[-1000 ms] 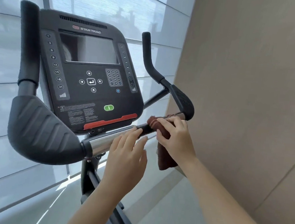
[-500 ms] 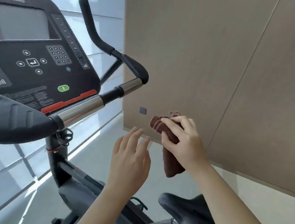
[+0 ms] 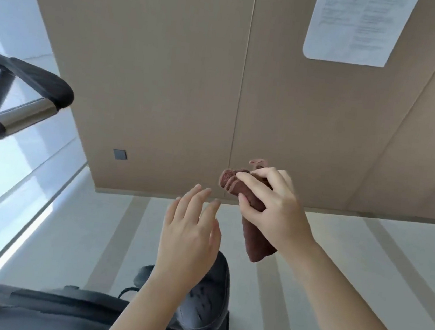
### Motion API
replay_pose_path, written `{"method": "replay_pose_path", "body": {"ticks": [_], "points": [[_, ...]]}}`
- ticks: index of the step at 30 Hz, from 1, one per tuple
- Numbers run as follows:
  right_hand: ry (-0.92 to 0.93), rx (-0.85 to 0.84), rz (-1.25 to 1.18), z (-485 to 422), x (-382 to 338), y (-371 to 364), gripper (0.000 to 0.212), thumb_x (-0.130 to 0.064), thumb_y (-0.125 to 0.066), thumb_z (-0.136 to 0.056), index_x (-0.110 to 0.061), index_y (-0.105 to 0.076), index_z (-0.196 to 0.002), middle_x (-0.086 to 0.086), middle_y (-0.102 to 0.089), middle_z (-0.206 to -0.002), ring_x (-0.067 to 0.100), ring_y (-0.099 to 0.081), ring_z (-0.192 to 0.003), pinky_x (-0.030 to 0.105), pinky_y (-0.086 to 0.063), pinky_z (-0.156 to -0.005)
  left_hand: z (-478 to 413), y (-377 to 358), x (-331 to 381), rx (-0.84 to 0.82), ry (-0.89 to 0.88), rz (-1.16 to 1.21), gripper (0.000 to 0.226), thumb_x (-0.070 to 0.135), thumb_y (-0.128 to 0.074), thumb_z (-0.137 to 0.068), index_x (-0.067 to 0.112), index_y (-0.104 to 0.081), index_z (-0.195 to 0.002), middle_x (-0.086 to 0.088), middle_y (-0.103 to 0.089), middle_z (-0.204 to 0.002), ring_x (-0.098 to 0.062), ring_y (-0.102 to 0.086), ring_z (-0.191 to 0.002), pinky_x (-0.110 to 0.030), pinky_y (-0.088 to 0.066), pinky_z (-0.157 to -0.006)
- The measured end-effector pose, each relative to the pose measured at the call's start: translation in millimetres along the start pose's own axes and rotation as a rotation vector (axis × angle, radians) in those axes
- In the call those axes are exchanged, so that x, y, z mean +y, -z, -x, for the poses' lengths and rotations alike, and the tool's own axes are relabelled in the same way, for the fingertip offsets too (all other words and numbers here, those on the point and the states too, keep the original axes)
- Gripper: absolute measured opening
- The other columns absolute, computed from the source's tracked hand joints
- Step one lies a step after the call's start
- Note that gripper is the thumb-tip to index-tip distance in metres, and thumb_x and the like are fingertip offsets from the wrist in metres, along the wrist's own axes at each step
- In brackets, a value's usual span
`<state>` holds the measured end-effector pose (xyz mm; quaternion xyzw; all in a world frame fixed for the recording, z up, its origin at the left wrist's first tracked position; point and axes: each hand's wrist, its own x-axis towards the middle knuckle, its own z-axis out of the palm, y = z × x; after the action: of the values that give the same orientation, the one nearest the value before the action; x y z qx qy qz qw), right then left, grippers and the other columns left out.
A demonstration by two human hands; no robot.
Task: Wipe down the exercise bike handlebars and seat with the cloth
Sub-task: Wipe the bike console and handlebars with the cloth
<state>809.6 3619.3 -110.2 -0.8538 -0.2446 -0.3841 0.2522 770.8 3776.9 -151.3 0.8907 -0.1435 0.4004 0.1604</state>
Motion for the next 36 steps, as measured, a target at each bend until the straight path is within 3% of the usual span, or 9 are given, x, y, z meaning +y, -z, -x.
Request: {"method": "replay_pose_path", "body": {"ticks": [7,12,18,28,36], "points": [[-0.041,0.028,-0.006,17.1,137.4,64.4,0.028,-0.021,-0.055,-0.082,-0.016,-0.067,-0.107,0.004,-0.059,-0.095,0.02,-0.051,-0.095,0.021,-0.041,-0.086,-49.9,-100.4,110.1,-0.018,-0.007,0.108,0.028,0.013,-0.05,-0.081,0.007,-0.063,-0.104,-0.011,-0.062,-0.115,-0.026,-0.047,-0.119,-0.041,-0.038,-0.094],[-0.05,0.007,0.03,18.8,244.6,112.5,0.028,-0.021,-0.055,-0.082,-0.015,-0.067,-0.107,0.005,-0.06,-0.095,0.022,-0.052,-0.094,0.025,-0.042,-0.085,-95.7,-170.5,195.0,-0.011,-0.01,0.166,0.03,0.014,-0.047,-0.082,0.007,-0.064,-0.105,-0.009,-0.062,-0.114,-0.024,-0.046,-0.117,-0.035,-0.034,-0.095],[-0.052,0.04,0.026,11.9,319.0,133.7,0.028,-0.019,-0.056,-0.081,-0.013,-0.067,-0.106,0.005,-0.06,-0.094,0.022,-0.052,-0.094,0.019,-0.039,-0.086,-129.3,-218.9,230.1,-0.006,-0.037,0.106,0.028,0.015,-0.047,-0.083,0.005,-0.064,-0.103,-0.011,-0.063,-0.113,-0.027,-0.05,-0.116,-0.039,-0.036,-0.094],[0.007,0.037,-0.066,-40.5,387.3,69.4,0.028,-0.018,-0.055,-0.081,-0.011,-0.068,-0.105,0.005,-0.061,-0.093,0.022,-0.052,-0.092,0.023,-0.042,-0.083,-179.0,-289.1,189.3,-0.009,0.051,-0.003,0.027,0.015,-0.048,-0.082,0.006,-0.063,-0.103,-0.009,-0.063,-0.112,-0.026,-0.05,-0.115,-0.043,-0.042,-0.092],[0.134,-0.007,-0.179,-148.7,414.2,-61.1,0.027,-0.015,-0.058,-0.08,-0.011,-0.068,-0.104,0.006,-0.061,-0.094,0.023,-0.053,-0.091,0.018,-0.04,-0.086,-243.8,-343.7,67.6,0.064,0.199,-0.102,0.029,0.017,-0.046,-0.083,0.008,-0.063,-0.104,-0.009,-0.062,-0.114,-0.025,-0.048,-0.117,-0.043,-0.039,-0.093]]}}
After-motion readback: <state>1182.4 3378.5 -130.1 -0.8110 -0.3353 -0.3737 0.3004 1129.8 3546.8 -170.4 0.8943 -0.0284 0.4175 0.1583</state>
